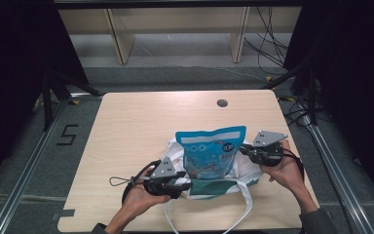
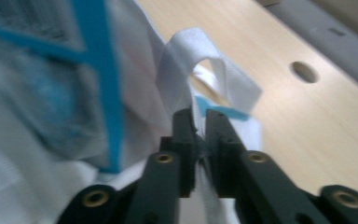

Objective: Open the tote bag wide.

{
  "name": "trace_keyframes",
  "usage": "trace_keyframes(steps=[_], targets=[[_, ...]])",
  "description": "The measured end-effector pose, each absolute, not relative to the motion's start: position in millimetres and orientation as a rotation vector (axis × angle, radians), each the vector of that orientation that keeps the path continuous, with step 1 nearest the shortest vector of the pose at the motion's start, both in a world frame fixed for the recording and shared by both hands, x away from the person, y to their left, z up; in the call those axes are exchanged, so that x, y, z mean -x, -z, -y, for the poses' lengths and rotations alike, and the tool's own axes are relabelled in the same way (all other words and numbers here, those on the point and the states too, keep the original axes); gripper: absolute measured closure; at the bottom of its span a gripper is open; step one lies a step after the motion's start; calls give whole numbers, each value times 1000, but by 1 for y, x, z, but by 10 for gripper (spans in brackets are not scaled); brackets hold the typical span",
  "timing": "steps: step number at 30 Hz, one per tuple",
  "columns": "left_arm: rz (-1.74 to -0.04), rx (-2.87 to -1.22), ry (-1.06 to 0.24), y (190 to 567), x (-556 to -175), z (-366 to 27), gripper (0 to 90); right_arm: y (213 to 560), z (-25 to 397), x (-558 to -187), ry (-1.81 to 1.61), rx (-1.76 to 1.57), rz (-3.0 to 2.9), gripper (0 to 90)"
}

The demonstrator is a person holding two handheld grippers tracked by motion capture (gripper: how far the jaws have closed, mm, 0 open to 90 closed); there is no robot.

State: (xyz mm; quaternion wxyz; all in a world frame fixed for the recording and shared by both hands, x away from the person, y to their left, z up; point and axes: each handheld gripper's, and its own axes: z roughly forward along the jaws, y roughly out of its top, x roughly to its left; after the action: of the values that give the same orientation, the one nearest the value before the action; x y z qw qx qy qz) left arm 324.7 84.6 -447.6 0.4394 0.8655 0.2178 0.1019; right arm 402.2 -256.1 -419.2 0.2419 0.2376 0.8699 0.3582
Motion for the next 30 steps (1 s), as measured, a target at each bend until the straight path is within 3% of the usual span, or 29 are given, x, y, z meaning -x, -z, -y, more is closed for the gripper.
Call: trace_keyframes(steps=[1, 4, 5, 9, 15, 19, 23, 26, 30], targets=[[-505, -2204, -266, 452, -323, -83, 690, 417, 255, -405, -973, -662, -2355, 867], [-422, -2377, -330, 479, -315, -72, 755, 414, 256, -424, -998, -754, -2279, 882], [-440, -2365, -293, 487, -313, -69, 768, 415, 256, -432, -990, -775, -2281, 883], [-490, -2360, -219, 499, -312, -72, 781, 439, 248, -462, -863, -905, -2294, 883], [-435, -2446, -284, 501, -309, -74, 783, 486, 246, -485, -770, -984, -2399, 882], [-470, -2383, -272, 491, -307, -75, 734, 481, 250, -483, -804, -988, -2381, 840], [-530, -2201, -226, 464, -307, -83, 617, 456, 262, -475, -926, -1058, -2294, 651], [-560, -2116, -208, 449, -310, -90, 542, 429, 275, -459, -1023, -1063, -2208, 570], [-669, -2072, -428, 422, -335, -107, 499, 404, 283, -427, -1169, -1032, -2234, 554]])
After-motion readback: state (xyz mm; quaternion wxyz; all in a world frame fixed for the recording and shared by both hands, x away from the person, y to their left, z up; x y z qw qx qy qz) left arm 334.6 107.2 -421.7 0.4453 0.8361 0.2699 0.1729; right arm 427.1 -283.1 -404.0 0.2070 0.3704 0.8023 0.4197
